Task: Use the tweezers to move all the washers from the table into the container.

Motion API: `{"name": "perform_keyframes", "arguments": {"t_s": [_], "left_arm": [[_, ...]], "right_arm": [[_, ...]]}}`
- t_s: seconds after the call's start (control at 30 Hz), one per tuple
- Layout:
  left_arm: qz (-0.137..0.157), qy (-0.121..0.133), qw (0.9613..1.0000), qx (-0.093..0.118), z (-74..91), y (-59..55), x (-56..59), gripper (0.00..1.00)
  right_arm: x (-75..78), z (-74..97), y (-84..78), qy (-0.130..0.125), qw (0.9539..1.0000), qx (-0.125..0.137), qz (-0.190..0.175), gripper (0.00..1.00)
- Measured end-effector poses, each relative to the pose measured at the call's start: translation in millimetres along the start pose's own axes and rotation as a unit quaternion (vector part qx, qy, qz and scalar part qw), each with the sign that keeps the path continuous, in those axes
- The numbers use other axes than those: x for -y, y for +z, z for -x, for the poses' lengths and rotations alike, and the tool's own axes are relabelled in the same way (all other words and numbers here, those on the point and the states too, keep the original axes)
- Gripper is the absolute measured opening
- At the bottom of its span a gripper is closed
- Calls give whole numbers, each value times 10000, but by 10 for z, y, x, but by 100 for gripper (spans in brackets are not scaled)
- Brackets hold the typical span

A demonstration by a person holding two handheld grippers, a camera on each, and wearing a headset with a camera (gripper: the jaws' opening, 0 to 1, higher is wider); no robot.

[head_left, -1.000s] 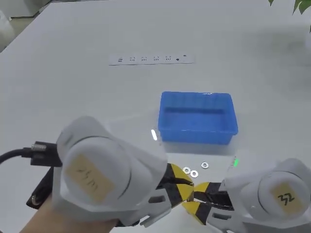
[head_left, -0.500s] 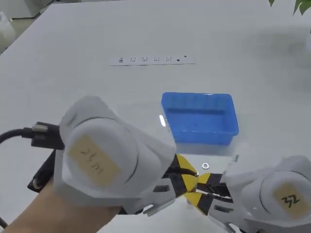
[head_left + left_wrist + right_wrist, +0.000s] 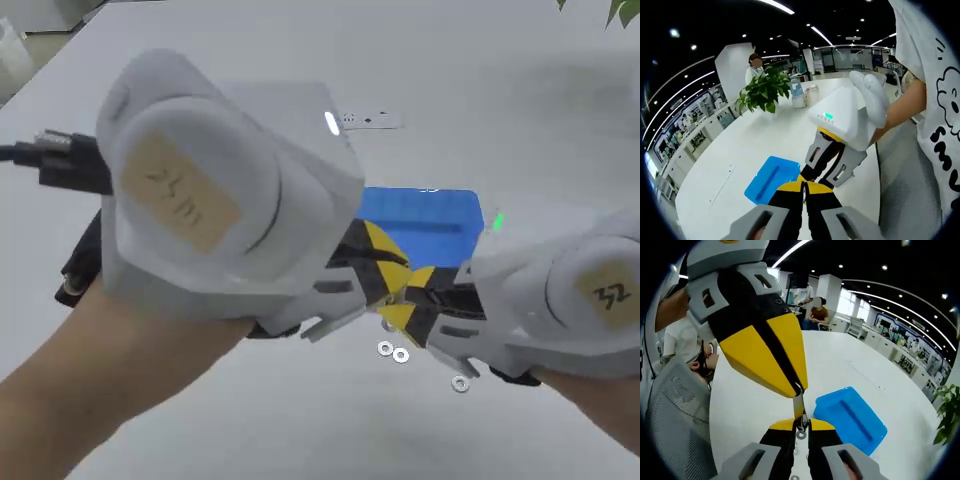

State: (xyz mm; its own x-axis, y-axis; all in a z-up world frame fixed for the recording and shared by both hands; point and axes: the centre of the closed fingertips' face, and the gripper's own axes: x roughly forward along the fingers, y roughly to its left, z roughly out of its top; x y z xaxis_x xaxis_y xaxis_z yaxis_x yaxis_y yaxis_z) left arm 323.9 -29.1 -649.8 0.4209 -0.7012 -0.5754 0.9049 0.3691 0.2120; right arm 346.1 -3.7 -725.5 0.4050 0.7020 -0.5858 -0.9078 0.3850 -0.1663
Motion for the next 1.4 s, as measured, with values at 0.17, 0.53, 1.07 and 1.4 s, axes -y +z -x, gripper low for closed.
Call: {"name": "perform_keyframes", "arguments": {"t_s": [0.17, 0.53, 1.07, 1.4], "left_arm": [[-91, 361, 9993, 88, -34, 52, -231, 0], [-84, 694, 9976, 13, -192, -116, -612, 0], [205, 727, 9970, -197, -505, -474, -840, 0], [282, 741, 9966, -222, -546, -522, -895, 0]], "right_arm": [[196, -77, 104, -156, 9998, 122, 79, 4], [491, -430, 158, -209, 9995, 150, 207, 4], [605, -830, -95, 24, 9999, -127, -89, 4], [639, -904, -128, 75, 9994, -180, -270, 5]]}}
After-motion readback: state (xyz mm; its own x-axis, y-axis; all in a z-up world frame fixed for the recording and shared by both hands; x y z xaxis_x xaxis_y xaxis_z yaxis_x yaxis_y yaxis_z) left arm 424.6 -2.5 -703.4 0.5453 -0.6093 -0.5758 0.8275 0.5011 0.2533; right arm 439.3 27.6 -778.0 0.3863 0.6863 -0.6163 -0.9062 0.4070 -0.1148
